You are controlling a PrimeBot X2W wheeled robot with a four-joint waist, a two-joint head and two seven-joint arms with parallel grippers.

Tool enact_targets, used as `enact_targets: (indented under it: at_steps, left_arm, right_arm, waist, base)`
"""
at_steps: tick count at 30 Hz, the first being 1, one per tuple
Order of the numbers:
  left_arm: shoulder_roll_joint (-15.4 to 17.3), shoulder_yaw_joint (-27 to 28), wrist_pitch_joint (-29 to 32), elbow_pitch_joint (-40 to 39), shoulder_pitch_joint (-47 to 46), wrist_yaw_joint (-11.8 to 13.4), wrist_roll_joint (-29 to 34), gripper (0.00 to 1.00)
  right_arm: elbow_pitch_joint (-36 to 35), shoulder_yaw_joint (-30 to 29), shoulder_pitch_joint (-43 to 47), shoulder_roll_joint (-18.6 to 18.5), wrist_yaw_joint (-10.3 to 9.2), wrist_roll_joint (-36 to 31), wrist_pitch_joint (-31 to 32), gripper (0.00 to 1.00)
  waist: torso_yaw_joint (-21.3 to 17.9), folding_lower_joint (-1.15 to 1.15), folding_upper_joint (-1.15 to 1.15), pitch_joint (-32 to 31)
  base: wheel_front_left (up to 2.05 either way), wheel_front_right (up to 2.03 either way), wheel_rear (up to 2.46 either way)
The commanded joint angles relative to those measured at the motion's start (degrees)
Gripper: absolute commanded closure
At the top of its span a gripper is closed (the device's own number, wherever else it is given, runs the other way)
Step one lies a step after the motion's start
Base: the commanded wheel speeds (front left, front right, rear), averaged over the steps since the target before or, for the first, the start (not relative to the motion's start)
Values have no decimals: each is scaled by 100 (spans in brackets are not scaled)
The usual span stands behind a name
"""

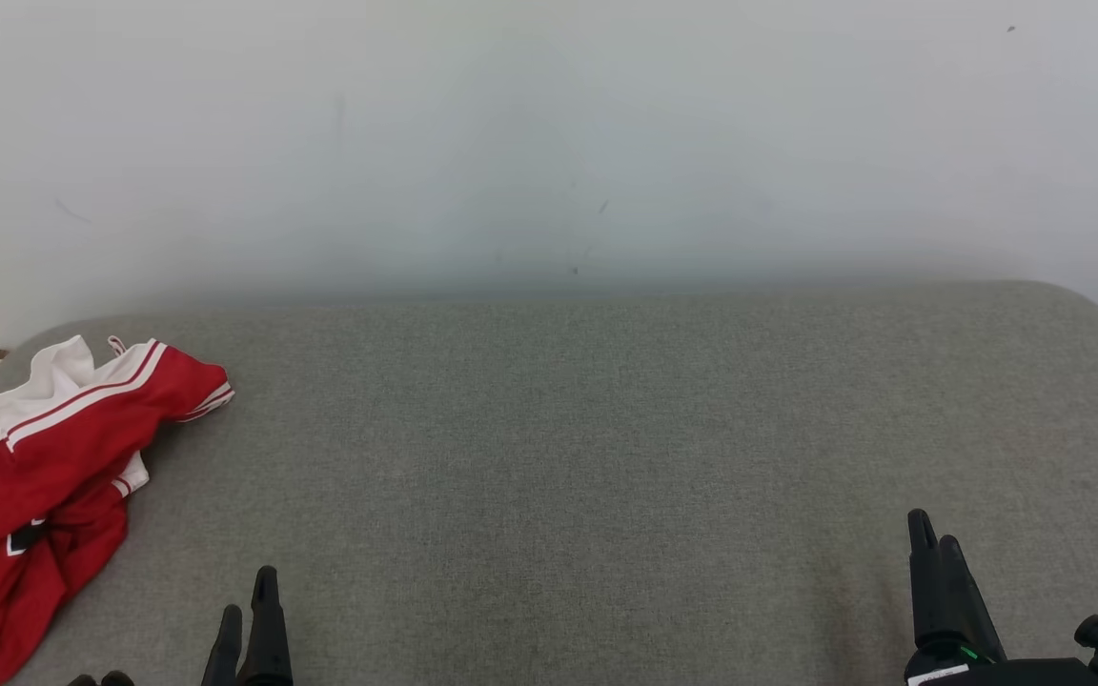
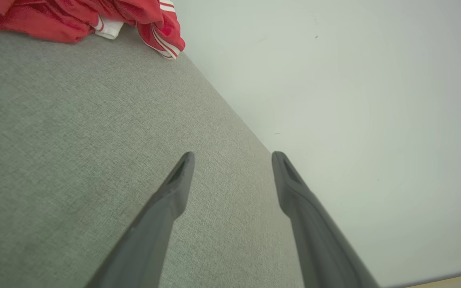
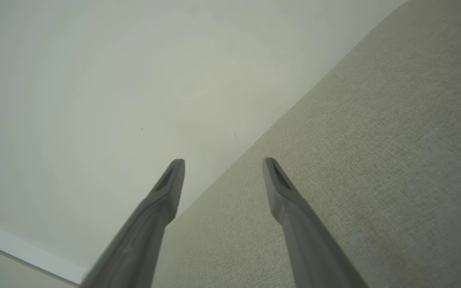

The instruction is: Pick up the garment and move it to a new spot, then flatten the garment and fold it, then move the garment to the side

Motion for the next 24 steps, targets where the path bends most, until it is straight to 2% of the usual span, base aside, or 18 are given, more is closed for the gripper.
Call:
enact_targets:
  at_steps: [1, 9, 24]
  left_arm:
    - [48, -20, -61, -43, -59, -2, 184, 0]
    - [160, -181, -211, 141, -48, -63, 959, 0]
    - [335, -271, -482, 360, -58, -28, 2165, 0]
  right_arm:
    - [-10, -68, -87, 6, -4, -204, -22, 0]
    - [195, -149, -108, 122, -5, -1191, 210, 0]
    - [138, -426, 11, 335, -7, -2858, 641, 0]
  waist:
    - [1, 0, 0, -9]
    - [-1, 0, 0, -84]
    - [-11, 0, 0, -220]
  base:
    - [0, 0, 0]
    - [0, 0, 0]
    - [0, 0, 0]
